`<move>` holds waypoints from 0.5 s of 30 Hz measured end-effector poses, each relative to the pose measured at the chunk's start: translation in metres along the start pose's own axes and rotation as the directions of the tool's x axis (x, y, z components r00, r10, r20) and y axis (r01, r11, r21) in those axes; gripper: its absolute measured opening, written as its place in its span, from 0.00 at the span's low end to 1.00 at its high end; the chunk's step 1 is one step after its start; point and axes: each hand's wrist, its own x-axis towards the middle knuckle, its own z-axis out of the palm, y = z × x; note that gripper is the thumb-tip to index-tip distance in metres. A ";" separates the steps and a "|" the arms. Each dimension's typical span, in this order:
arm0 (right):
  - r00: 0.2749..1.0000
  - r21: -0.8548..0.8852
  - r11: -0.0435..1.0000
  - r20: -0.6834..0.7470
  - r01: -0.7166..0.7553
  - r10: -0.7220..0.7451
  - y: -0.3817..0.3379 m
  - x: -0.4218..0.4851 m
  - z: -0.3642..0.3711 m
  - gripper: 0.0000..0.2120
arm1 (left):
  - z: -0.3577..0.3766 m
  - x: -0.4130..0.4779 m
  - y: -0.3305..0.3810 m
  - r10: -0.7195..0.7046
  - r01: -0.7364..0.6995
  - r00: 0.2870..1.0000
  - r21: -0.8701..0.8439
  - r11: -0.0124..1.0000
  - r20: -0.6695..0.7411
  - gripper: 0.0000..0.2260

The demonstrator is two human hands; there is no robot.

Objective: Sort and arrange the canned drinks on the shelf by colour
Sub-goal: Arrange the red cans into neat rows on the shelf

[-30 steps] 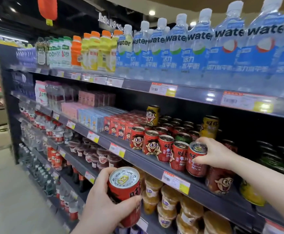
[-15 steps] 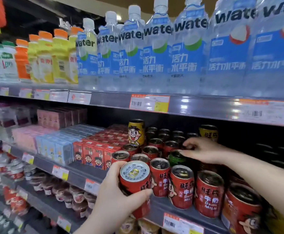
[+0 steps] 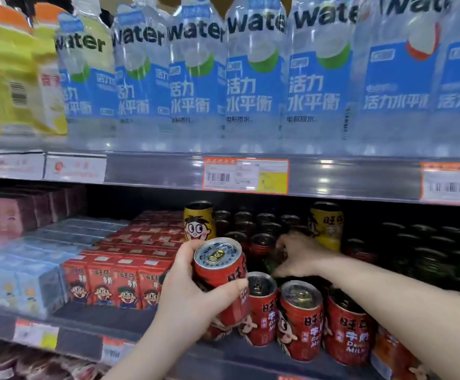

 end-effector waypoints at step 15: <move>0.962 0.131 0.990 -0.257 -0.054 0.086 -0.020 -0.076 -0.063 0.23 | 0.043 -0.005 -0.035 0.114 -0.195 0.929 0.202 0.960 0.352 0.31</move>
